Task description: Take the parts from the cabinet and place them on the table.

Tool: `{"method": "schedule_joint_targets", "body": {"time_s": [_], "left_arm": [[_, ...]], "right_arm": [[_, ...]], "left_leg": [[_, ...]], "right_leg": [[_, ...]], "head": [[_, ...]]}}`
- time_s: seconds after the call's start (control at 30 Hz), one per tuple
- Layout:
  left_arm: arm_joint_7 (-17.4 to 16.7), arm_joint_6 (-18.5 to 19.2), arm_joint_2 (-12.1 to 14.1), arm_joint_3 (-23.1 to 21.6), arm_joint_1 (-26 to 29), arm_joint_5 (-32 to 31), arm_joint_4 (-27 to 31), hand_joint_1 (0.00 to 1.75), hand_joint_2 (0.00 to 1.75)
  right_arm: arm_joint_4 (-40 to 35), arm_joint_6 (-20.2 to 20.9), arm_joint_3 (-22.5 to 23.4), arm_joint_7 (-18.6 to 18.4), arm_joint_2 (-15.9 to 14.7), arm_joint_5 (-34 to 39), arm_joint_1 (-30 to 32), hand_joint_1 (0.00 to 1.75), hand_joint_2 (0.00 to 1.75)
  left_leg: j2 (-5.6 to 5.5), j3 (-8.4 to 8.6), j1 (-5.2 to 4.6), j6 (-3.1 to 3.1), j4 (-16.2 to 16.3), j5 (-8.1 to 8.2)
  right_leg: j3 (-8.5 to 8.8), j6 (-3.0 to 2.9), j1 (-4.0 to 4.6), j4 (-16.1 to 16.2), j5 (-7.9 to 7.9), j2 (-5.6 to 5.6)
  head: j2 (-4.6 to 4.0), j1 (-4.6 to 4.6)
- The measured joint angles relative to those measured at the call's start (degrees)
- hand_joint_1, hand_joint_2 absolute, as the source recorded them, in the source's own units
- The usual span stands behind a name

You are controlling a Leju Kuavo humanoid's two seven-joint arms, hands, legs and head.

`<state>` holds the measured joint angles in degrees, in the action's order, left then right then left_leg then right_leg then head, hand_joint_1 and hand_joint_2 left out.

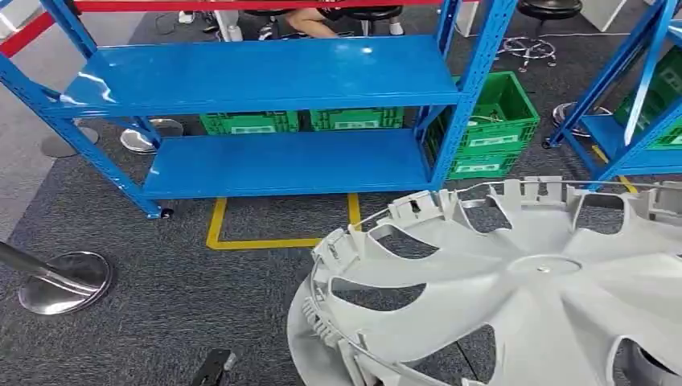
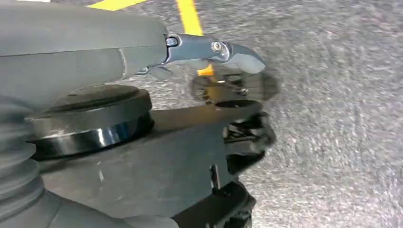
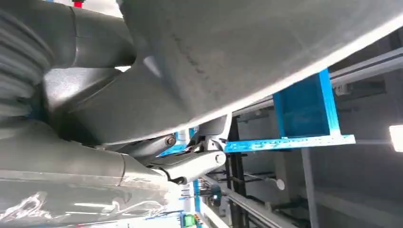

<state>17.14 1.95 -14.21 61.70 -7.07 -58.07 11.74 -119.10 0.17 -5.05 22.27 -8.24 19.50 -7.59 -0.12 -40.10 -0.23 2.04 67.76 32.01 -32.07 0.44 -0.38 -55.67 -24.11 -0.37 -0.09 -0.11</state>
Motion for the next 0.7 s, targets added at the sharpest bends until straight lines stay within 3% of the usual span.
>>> {"method": "schedule_joint_targets", "body": {"time_s": [0.03,0.07,0.1,0.17,0.2,0.23,0.27,0.33,0.37,0.4,0.43,0.5,0.53,0.57,0.6,0.63,0.7], "left_arm": [[0.0,0.0,0.0,0.0,0.0,0.0,0.0,0.00,1.75],[0.0,0.0,0.0,0.0,0.0,0.0,0.0,0.00,1.75],[0.0,0.0,0.1,0.0,0.0,0.0,0.0,0.00,1.75],[0.0,0.0,0.1,0.0,-0.1,0.0,0.0,0.00,1.75],[0.2,0.0,0.1,0.0,-0.1,0.0,0.0,0.00,1.75],[0.5,-0.1,0.0,0.0,-0.2,0.1,0.0,0.00,1.75],[0.7,-0.2,0.1,0.0,-0.3,0.2,0.0,0.00,1.75],[0.7,-0.3,0.1,0.0,-0.2,0.3,0.0,0.00,1.75],[0.7,-0.3,0.1,0.0,0.0,0.3,0.0,0.00,1.75],[0.6,-0.5,0.1,0.0,0.1,0.3,0.0,0.00,1.75],[0.5,-0.5,0.1,0.0,0.1,0.3,0.0,0.00,1.75],[0.5,-0.5,0.1,0.0,0.0,0.4,0.0,0.00,1.75],[0.4,-0.6,0.1,0.0,0.1,0.5,0.0,0.00,1.75],[0.3,-0.6,0.2,0.0,0.2,0.5,0.0,0.00,1.75],[0.3,-0.6,0.3,0.1,0.2,0.5,0.0,0.00,1.75],[0.3,-0.6,0.3,0.1,0.2,0.5,0.0,0.00,1.75],[0.3,-0.6,0.4,0.1,0.2,0.9,0.0,0.00,1.75]], "right_arm": [[0.0,0.0,0.0,0.0,0.0,0.0,0.0,1.75,1.75],[0.0,0.0,0.0,0.0,0.0,0.0,0.0,1.75,1.75],[0.1,0.0,0.0,0.0,0.0,0.0,0.0,1.75,1.75],[0.1,-0.1,0.0,0.0,0.0,0.0,0.0,1.75,1.75],[0.1,-0.2,0.0,0.0,0.0,-0.1,0.0,1.75,1.75],[0.1,-0.5,0.0,0.0,0.0,-0.4,-0.1,1.75,1.75],[0.1,-0.9,0.0,0.0,-0.1,-0.8,-0.1,1.75,1.75],[0.2,-1.9,0.0,-0.3,-0.3,-1.7,-0.1,1.75,1.75],[0.3,-2.2,0.0,-0.5,-0.4,-1.9,0.0,1.75,1.75],[0.5,-2.4,0.1,-0.5,-0.6,-2.0,0.0,1.75,1.75],[0.6,-2.6,0.2,-0.8,-0.9,-2.0,0.0,1.75,1.75],[1.0,-3.0,0.6,-1.1,-1.3,-2.1,0.0,1.75,1.75],[1.2,-3.3,0.7,-1.3,-1.4,-2.3,0.0,1.75,1.75],[1.5,-3.6,0.9,-1.5,-1.5,-2.7,0.0,1.75,1.75],[1.8,-4.2,1.2,-1.7,-1.8,-3.1,0.1,1.75,1.75],[2.1,-5.0,1.7,-2.0,-2.2,-3.8,0.3,1.75,1.75],[2.2,-8.7,3.7,-2.1,-3.2,-7.2,1.0,1.75,1.75]], "left_leg": [[0.01,-0.75,0.17,0.27,4.1,1.04],[0.01,-0.43,0.34,0.51,5.5,0.00],[0.02,0.84,0.49,0.72,4.9,-2.16],[0.03,5.94,0.98,1.25,-1.9,-6.02],[0.04,9.29,1.39,1.59,-6.5,-5.91],[-0.13,12.23,1.35,1.48,-11.5,-4.16],[-0.23,12.45,1.15,0.23,-12.5,-3.19],[-0.25,11.63,0.77,-0.48,-11.9,-3.62],[-0.17,11.19,0.89,-1.18,-12.0,-4.09],[0.00,11.08,0.99,-1.71,-12.0,-4.46],[0.00,10.74,0.95,-2.25,-12.0,-4.86],[0.02,9.89,0.64,-2.60,-12.0,-5.65],[0.03,9.48,0.48,-2.67,-11.9,-5.93],[0.04,9.08,0.32,-2.72,-11.9,-6.22],[0.04,8.75,0.19,-2.73,-11.9,-6.48],[0.03,8.58,0.10,-2.70,-11.9,-6.70],[-0.10,8.55,0.06,-2.53,-11.9,-6.87]], "right_leg": [[-0.98,0.12,-0.07,-0.1,0.75,-0.02],[-1.83,0.25,-0.17,-0.1,1.39,-0.04],[-2.64,0.38,-0.33,-0.3,1.97,-0.07],[-4.34,1.05,-0.79,-0.8,2.92,-0.03],[-4.94,1.49,-0.77,-1.2,3.28,0.03],[-5.80,1.82,-0.61,-1.8,3.40,-0.02],[-6.16,2.31,-0.60,-1.9,4.08,-0.01],[-6.27,3.00,-0.90,-1.4,5.09,0.00],[-6.38,3.42,-0.97,-1.5,5.33,0.05],[-7.33,3.68,-1.10,-3.0,3.84,0.03],[-8.19,3.74,-1.02,-5.9,1.26,0.09],[-11.16,3.94,-0.88,-15.4,-4.16,0.14],[-12.18,3.88,-0.84,-19.1,-5.86,0.14],[-12.32,3.76,-0.81,-20.7,-6.50,0.14],[-11.05,3.56,-0.76,-19.6,-5.81,0.14],[-8.32,3.20,-0.63,-15.7,-3.97,0.14],[-1.23,2.35,-0.24,-4.7,-0.47,0.11]], "head": [[-0.02,-0.11],[0.00,-0.15],[0.00,-0.15],[0.00,-0.18],[-0.02,-0.28],[0.00,-0.55],[0.00,-0.44],[0.00,-0.46],[-0.02,-0.53],[0.00,-0.41],[0.00,0.02],[0.00,0.17],[0.00,0.15],[0.00,0.15],[0.00,0.13],[-0.02,0.15],[0.00,0.20]]}}
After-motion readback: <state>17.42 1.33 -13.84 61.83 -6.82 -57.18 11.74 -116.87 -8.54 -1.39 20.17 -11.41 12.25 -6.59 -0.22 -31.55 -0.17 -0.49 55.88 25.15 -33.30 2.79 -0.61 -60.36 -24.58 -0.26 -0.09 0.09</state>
